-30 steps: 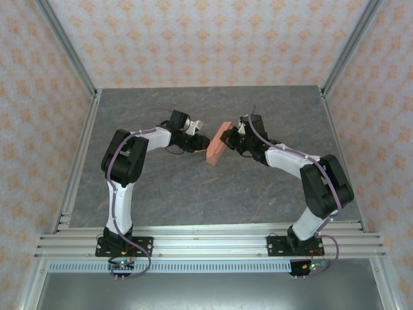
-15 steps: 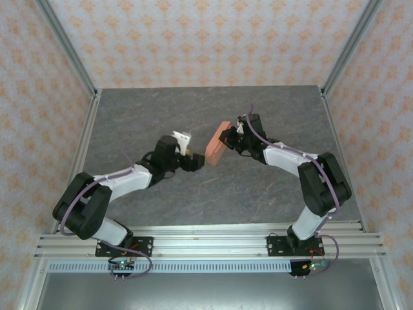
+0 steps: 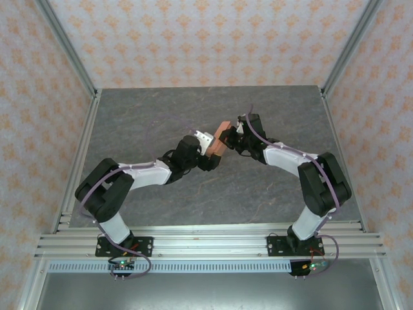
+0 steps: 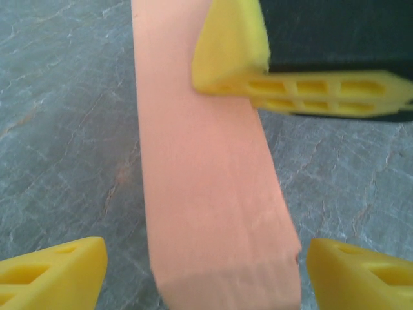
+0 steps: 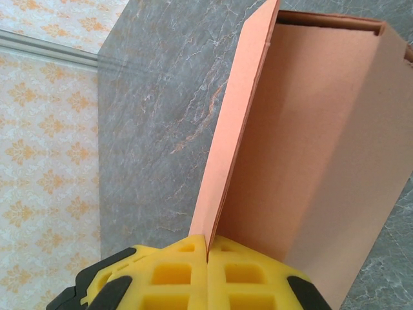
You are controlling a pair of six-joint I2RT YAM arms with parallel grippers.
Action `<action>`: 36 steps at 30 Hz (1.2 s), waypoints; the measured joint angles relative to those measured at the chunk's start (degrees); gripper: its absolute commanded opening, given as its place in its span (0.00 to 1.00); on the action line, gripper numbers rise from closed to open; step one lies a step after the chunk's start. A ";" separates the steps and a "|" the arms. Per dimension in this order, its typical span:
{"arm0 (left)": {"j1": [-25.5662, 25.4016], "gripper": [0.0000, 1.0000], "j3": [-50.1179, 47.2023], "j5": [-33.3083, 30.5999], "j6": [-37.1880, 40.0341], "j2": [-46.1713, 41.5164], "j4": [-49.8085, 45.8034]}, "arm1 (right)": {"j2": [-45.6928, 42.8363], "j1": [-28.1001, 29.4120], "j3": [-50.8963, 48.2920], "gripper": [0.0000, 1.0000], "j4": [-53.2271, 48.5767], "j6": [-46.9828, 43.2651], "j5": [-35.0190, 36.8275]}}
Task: Fold the paper box
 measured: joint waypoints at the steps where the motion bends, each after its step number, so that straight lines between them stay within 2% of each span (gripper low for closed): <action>1: 0.00 0.74 0.37 0.00 0.15 0.31 0.00 | 0.00 0.04 0.00 0.00 0.00 0.00 0.09; 8: 0.00 0.60 3.15 0.07 0.79 2.78 -0.04 | 0.00 0.07 0.00 0.00 0.00 0.00 0.15; 13: 0.00 0.57 3.89 0.50 1.31 4.42 -0.33 | 0.00 0.09 0.00 0.00 0.00 0.00 0.17; 20: 0.17 0.39 4.31 0.63 1.62 4.92 -0.33 | 0.00 0.09 0.00 0.00 -0.22 -0.02 0.76; 23: 0.33 0.32 4.31 0.74 1.68 4.92 -0.15 | -0.04 0.09 0.00 0.09 -0.28 -0.07 0.92; 30: 2.27 0.29 2.89 4.02 2.91 4.04 0.79 | -3.39 -0.24 0.00 0.32 -4.07 -2.89 2.05; 36: 5.44 0.28 2.01 9.79 5.75 0.59 -2.75 | -13.40 -1.22 2.03 0.41 -14.29 -14.62 4.92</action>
